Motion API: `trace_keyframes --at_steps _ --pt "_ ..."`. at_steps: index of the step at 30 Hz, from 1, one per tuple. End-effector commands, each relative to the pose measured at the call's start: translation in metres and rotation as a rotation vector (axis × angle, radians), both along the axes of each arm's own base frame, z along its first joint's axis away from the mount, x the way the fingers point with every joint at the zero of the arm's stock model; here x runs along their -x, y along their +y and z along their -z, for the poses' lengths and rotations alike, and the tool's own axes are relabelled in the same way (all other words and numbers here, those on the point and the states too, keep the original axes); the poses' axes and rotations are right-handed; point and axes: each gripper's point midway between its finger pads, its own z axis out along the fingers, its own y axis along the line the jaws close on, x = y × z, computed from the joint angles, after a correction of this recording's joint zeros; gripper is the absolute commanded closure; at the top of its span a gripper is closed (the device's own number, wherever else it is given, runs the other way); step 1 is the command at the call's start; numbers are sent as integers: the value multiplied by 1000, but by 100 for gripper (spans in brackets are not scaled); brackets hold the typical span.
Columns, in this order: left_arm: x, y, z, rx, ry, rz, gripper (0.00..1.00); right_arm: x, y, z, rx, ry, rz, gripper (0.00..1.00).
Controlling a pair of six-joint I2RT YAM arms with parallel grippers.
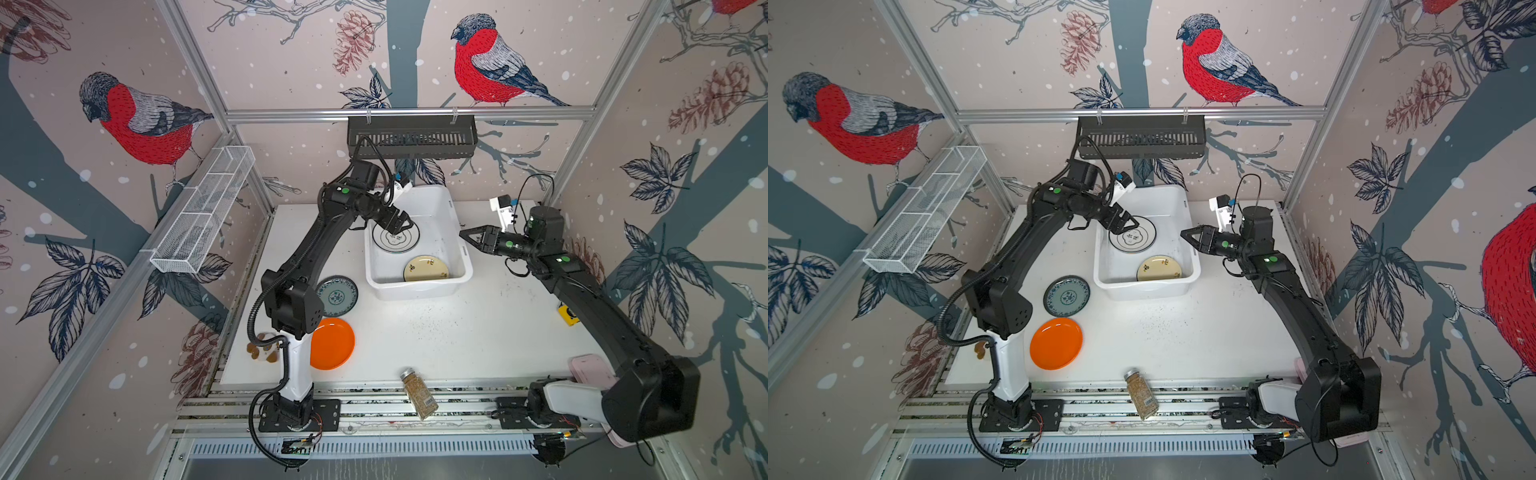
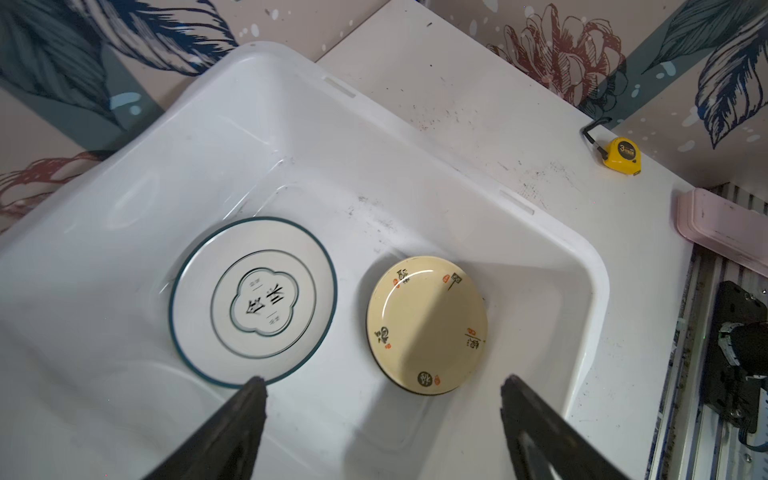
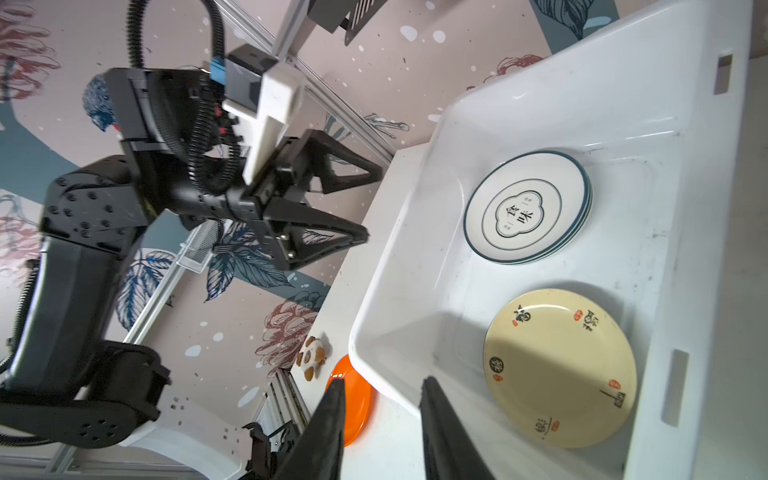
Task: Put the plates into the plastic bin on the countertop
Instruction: 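Move left gripper over the blue-floral green plate on the table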
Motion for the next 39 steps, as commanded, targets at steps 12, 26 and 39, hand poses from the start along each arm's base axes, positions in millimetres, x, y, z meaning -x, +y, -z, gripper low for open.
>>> trace_keyframes --at_steps 12,26,39 --pt "42 164 39 -128 58 -315 3 -7 8 40 367 62 85 67" --pt "93 203 135 -335 130 -272 3 1 13 30 348 46 95 64" --pt "115 195 179 -334 221 -180 2 -2 11 22 330 23 125 62"
